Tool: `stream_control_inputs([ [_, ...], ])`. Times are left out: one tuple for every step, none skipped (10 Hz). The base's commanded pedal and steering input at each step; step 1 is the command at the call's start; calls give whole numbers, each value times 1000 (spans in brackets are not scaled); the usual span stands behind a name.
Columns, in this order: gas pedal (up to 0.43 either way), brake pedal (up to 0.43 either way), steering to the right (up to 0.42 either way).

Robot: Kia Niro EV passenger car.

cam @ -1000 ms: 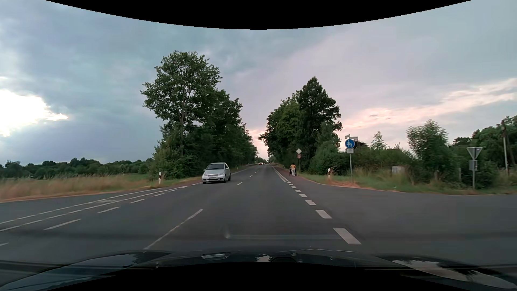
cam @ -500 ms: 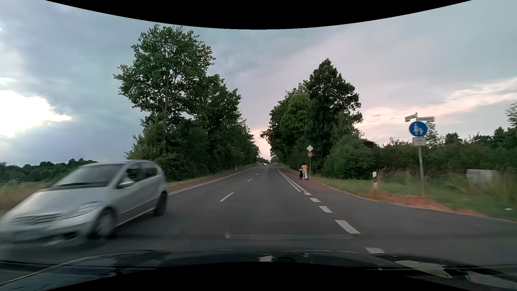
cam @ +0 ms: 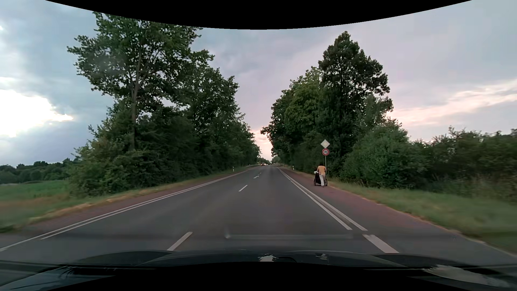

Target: Follow the waypoints while adhering to traffic rules and regulations

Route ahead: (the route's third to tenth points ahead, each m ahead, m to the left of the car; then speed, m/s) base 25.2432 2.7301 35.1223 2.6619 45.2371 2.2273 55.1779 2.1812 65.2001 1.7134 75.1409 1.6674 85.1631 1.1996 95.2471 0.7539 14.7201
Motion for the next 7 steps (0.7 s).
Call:
stream_control_inputs([
  [280, 0, 0],
  [299, 0, 0],
  [331, 0, 0],
  [370, 0, 2],
  [370, 0, 5],
  [370, 0, 5],
  [378, 0, 5],
])
